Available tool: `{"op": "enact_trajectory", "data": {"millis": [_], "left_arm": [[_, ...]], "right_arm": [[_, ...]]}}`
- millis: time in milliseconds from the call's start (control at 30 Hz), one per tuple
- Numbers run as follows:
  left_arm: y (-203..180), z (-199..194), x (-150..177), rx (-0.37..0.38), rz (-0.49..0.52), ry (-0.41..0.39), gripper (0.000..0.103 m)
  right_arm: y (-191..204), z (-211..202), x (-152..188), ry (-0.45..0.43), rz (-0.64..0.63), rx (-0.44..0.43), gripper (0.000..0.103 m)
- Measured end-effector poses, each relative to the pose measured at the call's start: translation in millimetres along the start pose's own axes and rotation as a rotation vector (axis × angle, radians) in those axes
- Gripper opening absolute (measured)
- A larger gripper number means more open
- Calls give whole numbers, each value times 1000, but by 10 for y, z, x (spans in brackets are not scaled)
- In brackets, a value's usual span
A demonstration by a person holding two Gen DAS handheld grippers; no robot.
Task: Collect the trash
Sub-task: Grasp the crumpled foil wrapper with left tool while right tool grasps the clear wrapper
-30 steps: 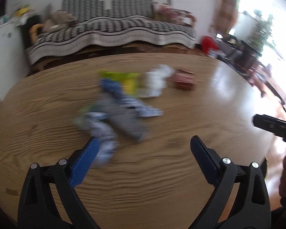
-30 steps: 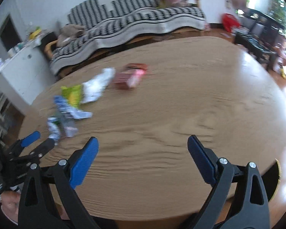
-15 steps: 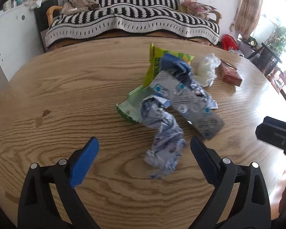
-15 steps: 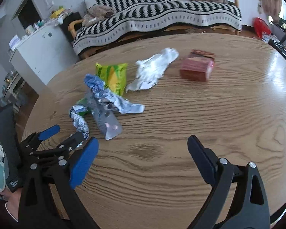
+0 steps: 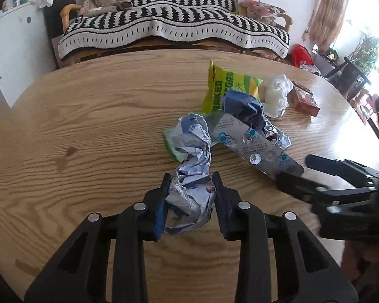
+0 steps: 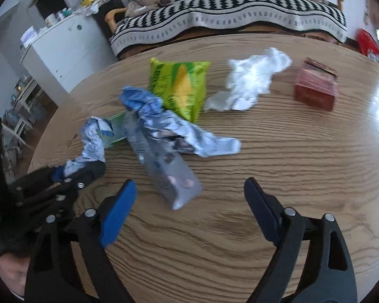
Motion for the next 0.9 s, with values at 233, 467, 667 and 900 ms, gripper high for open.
{"op": "enact_trajectory", "data": {"millis": [233, 467, 667, 900], "left_arm": [[170, -227, -14, -1, -58, -4, 32], [225, -198, -61, -12, -103, -4, 32], [128, -257, -131, -6, -85, -28, 32], [-76, -334, -208, 17, -74, -50, 32]], "right_arm": [[215, 169, 65, 2, -166, 105, 65], [314, 18, 104, -33, -210, 99, 22], [336, -381, 94, -74, -176, 17, 6], [156, -895, 133, -130, -124, -37, 6]]}}
Point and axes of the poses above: each gripper's, at about its wrist camera, not at the fingertips, and z roughly the way its jaws point, y to its left, x to its underside, the point moved 10 cm from there along z, roughly the way its jaws point, and after that the axes turned 2 degrees about -y, right-handed, at the moved point
